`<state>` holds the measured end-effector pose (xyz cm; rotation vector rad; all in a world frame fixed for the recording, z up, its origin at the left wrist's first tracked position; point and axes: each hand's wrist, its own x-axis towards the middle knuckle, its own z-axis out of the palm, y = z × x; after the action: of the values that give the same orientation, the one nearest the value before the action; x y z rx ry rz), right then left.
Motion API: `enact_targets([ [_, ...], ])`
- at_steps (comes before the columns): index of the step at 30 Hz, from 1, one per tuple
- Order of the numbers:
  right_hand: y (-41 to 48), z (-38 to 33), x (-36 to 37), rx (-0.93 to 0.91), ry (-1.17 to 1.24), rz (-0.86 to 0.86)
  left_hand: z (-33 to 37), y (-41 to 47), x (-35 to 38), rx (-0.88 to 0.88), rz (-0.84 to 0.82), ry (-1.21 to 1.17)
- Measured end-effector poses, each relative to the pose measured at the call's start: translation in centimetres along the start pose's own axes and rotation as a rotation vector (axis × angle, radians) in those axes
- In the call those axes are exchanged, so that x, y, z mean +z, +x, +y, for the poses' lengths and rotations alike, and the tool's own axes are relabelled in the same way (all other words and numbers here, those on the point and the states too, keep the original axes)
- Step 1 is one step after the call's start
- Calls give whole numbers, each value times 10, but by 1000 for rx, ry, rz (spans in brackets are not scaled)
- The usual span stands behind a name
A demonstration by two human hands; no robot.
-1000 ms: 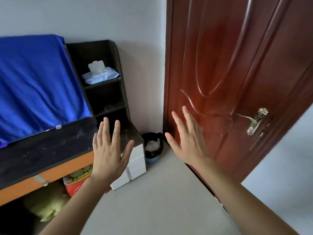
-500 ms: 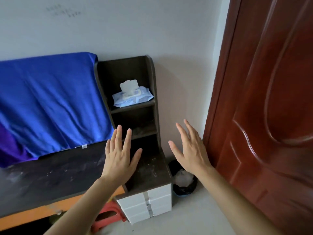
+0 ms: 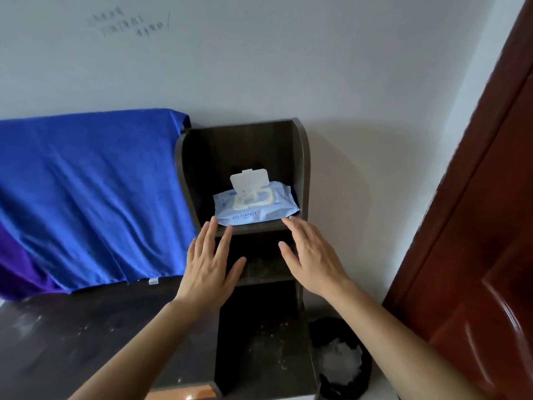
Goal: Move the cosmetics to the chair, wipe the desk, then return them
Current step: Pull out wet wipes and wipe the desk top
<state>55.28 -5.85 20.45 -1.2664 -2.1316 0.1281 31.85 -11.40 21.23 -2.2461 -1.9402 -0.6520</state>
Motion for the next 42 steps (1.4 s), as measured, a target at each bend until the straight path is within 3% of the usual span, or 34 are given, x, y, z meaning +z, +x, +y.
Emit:
enact_targets([
  [13,139,5,62,179,3,14,-62,154,43,367,63,25],
  [16,143,9,82,221,3,16,-74,147,65,247,28,-28],
  [23,160,24,95,133,-80,12,-70,128,94,16,-40,-36],
  [28,171,24,98,103,-154,6,-69,127,97,30,-13,46],
  [35,166,26,105,115,-89,155,-67,129,97,4,-6,84],
  [42,161,35,99,35,-19,-43,-70,129,101,7,-3,100],
])
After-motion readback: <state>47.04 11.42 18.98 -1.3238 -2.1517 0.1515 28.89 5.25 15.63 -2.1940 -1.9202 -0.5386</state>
